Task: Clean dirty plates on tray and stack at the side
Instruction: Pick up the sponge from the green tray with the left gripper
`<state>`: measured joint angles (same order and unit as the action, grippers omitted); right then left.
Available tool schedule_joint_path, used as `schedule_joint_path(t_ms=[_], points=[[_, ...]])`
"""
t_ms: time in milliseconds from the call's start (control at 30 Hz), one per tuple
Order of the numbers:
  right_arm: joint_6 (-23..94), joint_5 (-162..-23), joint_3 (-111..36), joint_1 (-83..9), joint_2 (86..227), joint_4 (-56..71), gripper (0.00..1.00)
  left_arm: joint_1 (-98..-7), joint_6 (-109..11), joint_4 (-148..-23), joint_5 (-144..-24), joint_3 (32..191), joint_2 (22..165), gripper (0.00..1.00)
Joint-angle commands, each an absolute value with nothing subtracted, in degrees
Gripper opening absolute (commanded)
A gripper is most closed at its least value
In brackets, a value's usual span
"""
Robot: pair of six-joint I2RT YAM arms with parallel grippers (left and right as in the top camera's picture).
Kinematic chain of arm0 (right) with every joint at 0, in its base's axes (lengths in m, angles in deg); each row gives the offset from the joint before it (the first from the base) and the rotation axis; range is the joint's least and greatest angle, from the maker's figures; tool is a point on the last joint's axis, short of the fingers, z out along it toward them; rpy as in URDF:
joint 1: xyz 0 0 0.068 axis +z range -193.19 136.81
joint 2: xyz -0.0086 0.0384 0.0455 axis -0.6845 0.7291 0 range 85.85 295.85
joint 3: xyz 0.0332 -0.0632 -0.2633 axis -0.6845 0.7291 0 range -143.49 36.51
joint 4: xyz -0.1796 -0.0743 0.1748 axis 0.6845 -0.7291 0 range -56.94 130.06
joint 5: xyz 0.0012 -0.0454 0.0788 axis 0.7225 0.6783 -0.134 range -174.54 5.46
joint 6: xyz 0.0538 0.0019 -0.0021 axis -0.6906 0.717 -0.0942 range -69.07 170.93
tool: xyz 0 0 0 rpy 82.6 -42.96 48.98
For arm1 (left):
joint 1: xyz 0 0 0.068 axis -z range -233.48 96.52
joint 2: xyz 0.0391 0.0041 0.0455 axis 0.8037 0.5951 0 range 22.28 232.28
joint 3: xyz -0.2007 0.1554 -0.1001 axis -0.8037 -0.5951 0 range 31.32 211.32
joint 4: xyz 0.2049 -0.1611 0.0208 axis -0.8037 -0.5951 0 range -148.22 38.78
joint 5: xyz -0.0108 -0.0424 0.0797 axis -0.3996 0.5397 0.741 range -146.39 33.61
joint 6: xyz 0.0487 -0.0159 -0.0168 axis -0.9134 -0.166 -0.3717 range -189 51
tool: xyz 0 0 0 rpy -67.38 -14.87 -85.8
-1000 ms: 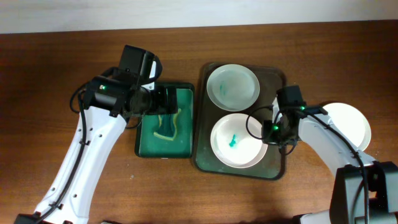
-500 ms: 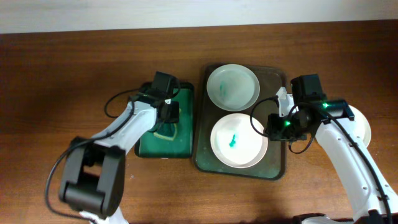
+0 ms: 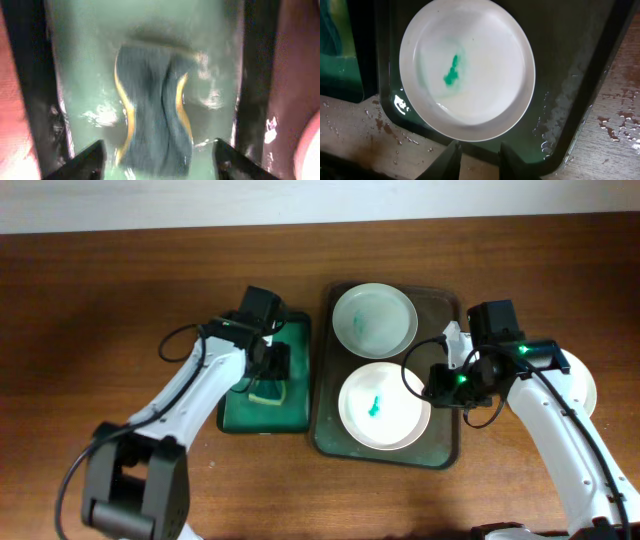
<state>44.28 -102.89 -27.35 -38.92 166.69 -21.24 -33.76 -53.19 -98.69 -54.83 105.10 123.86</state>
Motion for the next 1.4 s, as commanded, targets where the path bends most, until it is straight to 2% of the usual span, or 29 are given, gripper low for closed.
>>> schedule_joint_path(t_ms=[0, 67, 133, 167, 233, 267, 300, 333, 367, 467, 500, 567, 733, 767, 800, 833, 900, 1000, 1033, 1100, 1200, 1267, 1367], points=[[44.52, -103.64, -27.68, -39.09, 166.69, -21.24, 0.27, -33.17, -53.45, -98.88, -58.72, 102.54, 123.97, 0.56], [44.52, -103.64, -27.68, -39.07, 166.69, -21.24, 0.27, -32.62, -53.45, -93.42, -57.65, 98.21, 125.22, 0.47], [44.52, -103.64, -27.68, -39.07, 166.69, -21.55, 0.27, -32.64, -53.45, -87.49, -57.61, 94.80, 127.49, 0.33], [44.54, -103.61, -27.68, -39.09, 166.69, -21.74, 0.27, -32.64, -53.45, -85.64, -57.32, 94.21, 128.28, 0.31], [45.00, -102.92, -27.68, -39.09, 166.71, -21.74, 0.37, -32.64, -53.50, -82.66, -56.99, 94.17, 129.21, 0.28], [45.00, -101.47, -27.68, -39.09, 166.80, -21.72, 0.38, -32.64, -53.52, -82.10, -56.14, 94.30, 129.19, 0.25], [44.98, -101.28, -27.68, -39.09, 166.89, -21.98, 0.38, -32.64, -53.54, -82.80, -54.90, 94.84, 129.19, 0.04], [44.98, -101.28, -27.68, -39.09, 166.89, -22.33, 0.38, -32.64, -53.54, -84.43, -54.96, 95.76, 129.02, 0.00], [45.00, -101.25, -27.68, -39.09, 166.89, -22.73, 0.38, -32.64, -53.52, -86.62, -55.11, 97.01, 128.89, 0.07], [45.00, -101.25, -27.68, -39.09, 166.91, -23.14, 0.39, -32.64, -53.47, -94.49, -55.14, 102.98, 127.60, 0.41], [45.00, -101.25, -27.68, -39.09, 166.89, -23.14, 0.39, -32.64, -53.47, -94.42, -55.14, 103.11, 127.36, 0.47], [44.98, -101.25, -27.68, -39.09, 166.89, -23.14, 0.39, -32.64, -53.47, -94.14, -55.05, 102.80, 127.55, 0.49], [44.95, -101.91, -27.68, -39.09, 166.89, -23.86, 0.40, -32.64, -53.47, -86.79, -54.90, 98.41, 132.36, 0.43], [44.95, -101.93, -27.63, -39.09, 166.91, -24.10, 0.40, -32.64, -53.47, -86.34, -54.96, 98.41, 133.61, 0.34], [44.93, -101.93, -27.33, -39.09, 166.89, -24.08, 0.40, -32.64, -53.47, -86.18, -55.14, 98.43, 134.26, 0.13], [44.93, -101.93, -27.13, -39.09, 166.91, -24.04, 0.39, -32.64, -53.47, -86.49, -55.14, 98.71, 134.13, 0.00], [44.67, -101.84, -27.02, -39.09, 166.93, -24.04, 0.38, -32.64, -53.47, -90.36, -55.16, 101.01, 133.30, 0.00], [33.81, -90.28, -27.02, -39.16, 166.95, -22.95, 0.19, -32.62, -53.47, -100.65, -55.18, 108.72, 129.00, 0.00], [33.22, -89.52, -27.02, -39.23, 166.95, -22.14, 0.18, -32.58, -53.47, -102.82, -55.36, 110.76, 127.95, 0.00], [34.46, -90.06, -27.02, -39.25, 167.30, -20.30, 0.17, -31.61, -53.50, -106.38, -57.63, 114.89, 125.32, 0.00], [38.51, -91.57, -27.02, -40.25, 170.84, -19.82, 0.18, -28.99, -53.47, -105.29, -63.38, 115.59, 124.08, 0.00], [43.80, -96.47, -27.02, -41.94, 176.37, -19.49, 0.25, -25.87, -51.05, -104.37, -64.82, 115.59, 124.49, 0.00], [47.60, -100.40, -27.02, -44.45, 183.85, -18.14, 0.27, -21.97, -48.88, -101.37, -65.23, 115.59, 124.78, 0.00]])
